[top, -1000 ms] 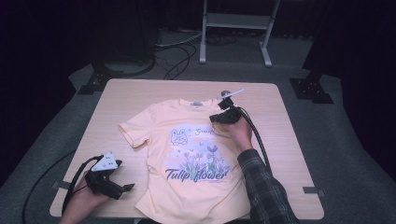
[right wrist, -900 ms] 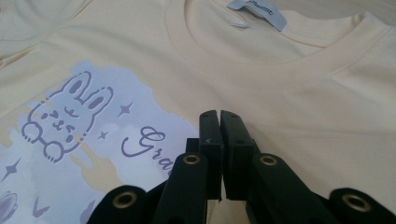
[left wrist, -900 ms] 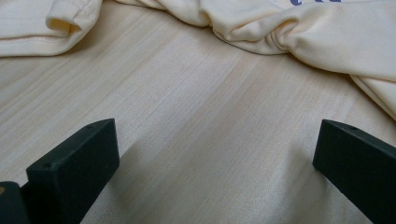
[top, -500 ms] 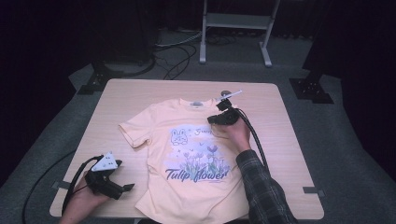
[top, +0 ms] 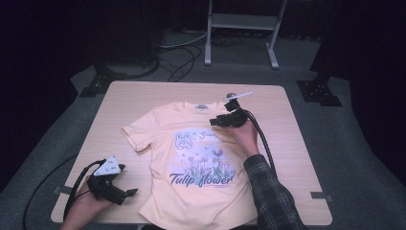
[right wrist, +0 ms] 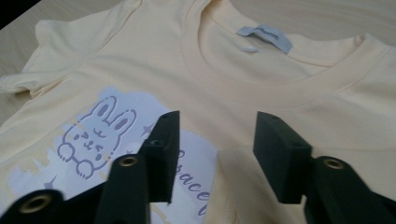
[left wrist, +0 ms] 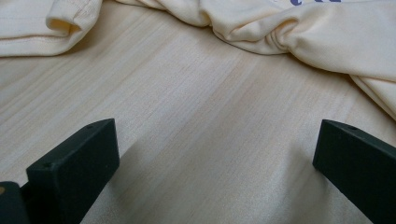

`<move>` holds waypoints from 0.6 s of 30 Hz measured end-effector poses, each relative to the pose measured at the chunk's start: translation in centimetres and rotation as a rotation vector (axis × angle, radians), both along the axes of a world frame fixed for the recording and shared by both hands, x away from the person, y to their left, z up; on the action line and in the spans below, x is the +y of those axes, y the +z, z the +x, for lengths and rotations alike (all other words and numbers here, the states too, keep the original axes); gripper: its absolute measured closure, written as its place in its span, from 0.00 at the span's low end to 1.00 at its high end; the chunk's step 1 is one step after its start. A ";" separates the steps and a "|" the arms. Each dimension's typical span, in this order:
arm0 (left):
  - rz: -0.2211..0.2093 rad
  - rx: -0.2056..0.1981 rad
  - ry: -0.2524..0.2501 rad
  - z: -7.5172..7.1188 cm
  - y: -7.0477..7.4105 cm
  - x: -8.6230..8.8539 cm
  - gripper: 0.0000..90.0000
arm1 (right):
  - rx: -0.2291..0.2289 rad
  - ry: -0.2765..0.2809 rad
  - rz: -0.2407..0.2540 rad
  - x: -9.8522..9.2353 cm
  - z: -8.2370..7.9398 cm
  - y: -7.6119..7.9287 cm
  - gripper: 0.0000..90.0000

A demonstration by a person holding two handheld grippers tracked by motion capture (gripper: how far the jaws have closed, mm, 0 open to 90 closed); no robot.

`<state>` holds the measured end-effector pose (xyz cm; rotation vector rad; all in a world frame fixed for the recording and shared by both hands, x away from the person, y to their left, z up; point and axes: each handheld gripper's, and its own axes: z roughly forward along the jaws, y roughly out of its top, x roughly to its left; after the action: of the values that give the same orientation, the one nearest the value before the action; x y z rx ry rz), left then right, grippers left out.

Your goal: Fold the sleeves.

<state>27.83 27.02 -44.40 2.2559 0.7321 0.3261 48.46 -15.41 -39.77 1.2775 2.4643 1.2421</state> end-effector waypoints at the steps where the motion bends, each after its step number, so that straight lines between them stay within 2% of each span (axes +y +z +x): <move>1: 0.000 0.000 0.000 0.0 0.0 0.0 0.00 | -0.004 -0.008 0.004 -0.1 0.0 0.1 0.47; 7: 0.000 0.000 0.000 0.0 0.0 0.0 0.00 | -0.015 -0.061 0.034 -1.1 0.0 0.7 0.24; 10: 0.000 0.000 0.000 0.0 0.0 0.0 0.00 | -0.017 -0.084 0.034 -1.9 -0.1 0.7 0.15; 14: 0.000 0.000 0.000 0.0 0.0 0.0 0.00 | -0.021 -0.128 -0.011 -2.9 -0.2 0.8 0.01; 18: 0.000 0.000 0.000 0.0 0.0 0.0 0.00 | -0.031 -0.167 -0.037 -4.2 -0.2 0.9 0.00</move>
<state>27.82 27.02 -44.40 2.2559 0.7324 0.3262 48.22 -19.59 -38.88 1.4095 2.2942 1.1605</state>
